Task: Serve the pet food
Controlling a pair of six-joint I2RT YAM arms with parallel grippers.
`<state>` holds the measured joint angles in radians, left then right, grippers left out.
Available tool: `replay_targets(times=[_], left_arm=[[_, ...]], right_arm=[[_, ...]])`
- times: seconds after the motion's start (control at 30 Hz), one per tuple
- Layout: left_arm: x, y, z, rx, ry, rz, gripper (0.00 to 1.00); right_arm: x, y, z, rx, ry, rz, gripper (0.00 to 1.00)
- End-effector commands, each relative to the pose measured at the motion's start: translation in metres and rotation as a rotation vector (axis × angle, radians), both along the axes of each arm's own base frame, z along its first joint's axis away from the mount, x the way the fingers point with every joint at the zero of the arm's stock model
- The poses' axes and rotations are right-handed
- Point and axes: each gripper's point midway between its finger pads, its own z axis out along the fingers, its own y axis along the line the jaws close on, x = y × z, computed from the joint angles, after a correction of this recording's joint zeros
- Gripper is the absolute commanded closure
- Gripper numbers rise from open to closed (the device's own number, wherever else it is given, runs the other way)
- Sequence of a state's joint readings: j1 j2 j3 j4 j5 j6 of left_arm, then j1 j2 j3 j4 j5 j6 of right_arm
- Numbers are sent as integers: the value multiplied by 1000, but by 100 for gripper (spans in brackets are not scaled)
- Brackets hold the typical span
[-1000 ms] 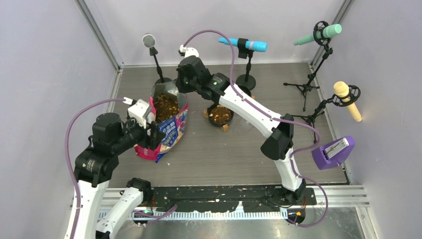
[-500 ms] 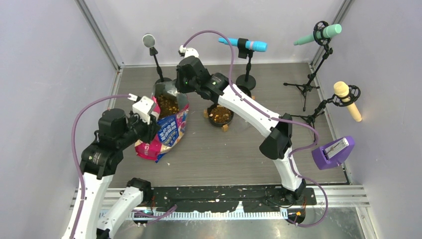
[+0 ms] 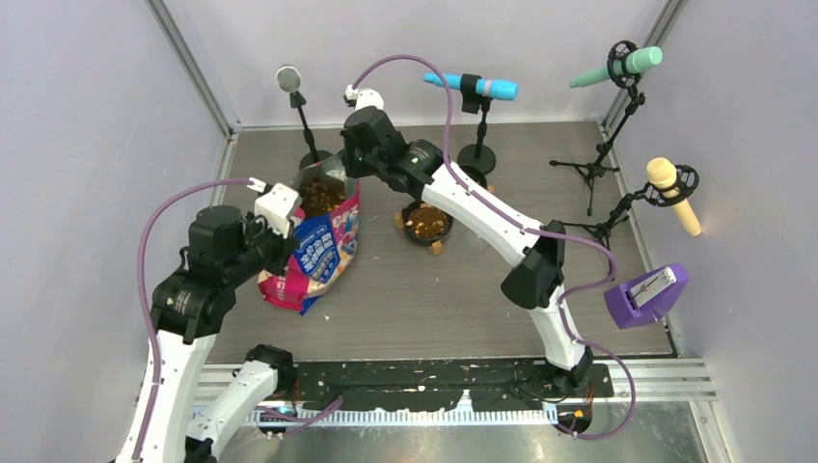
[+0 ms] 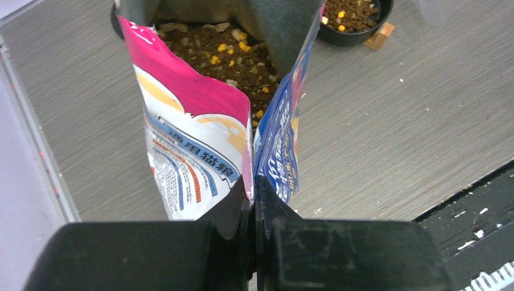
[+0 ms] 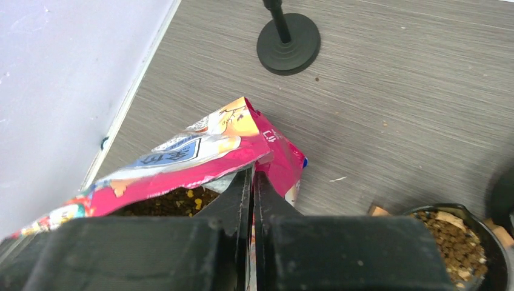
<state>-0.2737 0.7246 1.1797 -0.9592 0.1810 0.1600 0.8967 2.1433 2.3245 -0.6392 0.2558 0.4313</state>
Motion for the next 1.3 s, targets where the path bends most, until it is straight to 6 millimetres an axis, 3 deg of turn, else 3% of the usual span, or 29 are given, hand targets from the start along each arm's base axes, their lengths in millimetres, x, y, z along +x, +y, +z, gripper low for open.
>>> replay_targets(times=[0.0,0.1,0.4,0.43,0.53,0.67,0.73,0.83,1.0,1.1,1.13,1.27], left_arm=[[6,15,76,-10,-262,65,100],[5,17,95,-22,-311,76,100],[12,18,127,-49,-390,98,100],[14,18,129,-47,-400,103,100],[23,14,129,-38,-410,86,100],[34,7,112,-18,-380,53,100],[37,6,105,-14,-351,49,100],[44,5,102,-6,-314,37,100],[46,2,107,-12,-297,-20,100],[45,-2,113,-43,-300,-72,100],[46,-4,113,-50,-294,-91,100],[44,-13,110,-83,-252,-164,100]], right_arm=[[3,-62,86,19,-161,-155,95],[-6,-83,107,24,-192,-188,95],[-35,-119,128,58,-189,-208,95],[-37,-120,123,52,-177,-206,95],[-48,-125,118,56,-163,-180,95],[-59,-122,116,70,-166,-64,94],[-63,-122,117,82,-180,13,80],[-71,-118,126,114,-231,181,49],[-82,-121,127,87,-363,508,20],[-76,-123,112,60,-389,647,15],[-86,-120,107,59,-395,741,14],[-92,-114,81,-12,-383,929,14]])
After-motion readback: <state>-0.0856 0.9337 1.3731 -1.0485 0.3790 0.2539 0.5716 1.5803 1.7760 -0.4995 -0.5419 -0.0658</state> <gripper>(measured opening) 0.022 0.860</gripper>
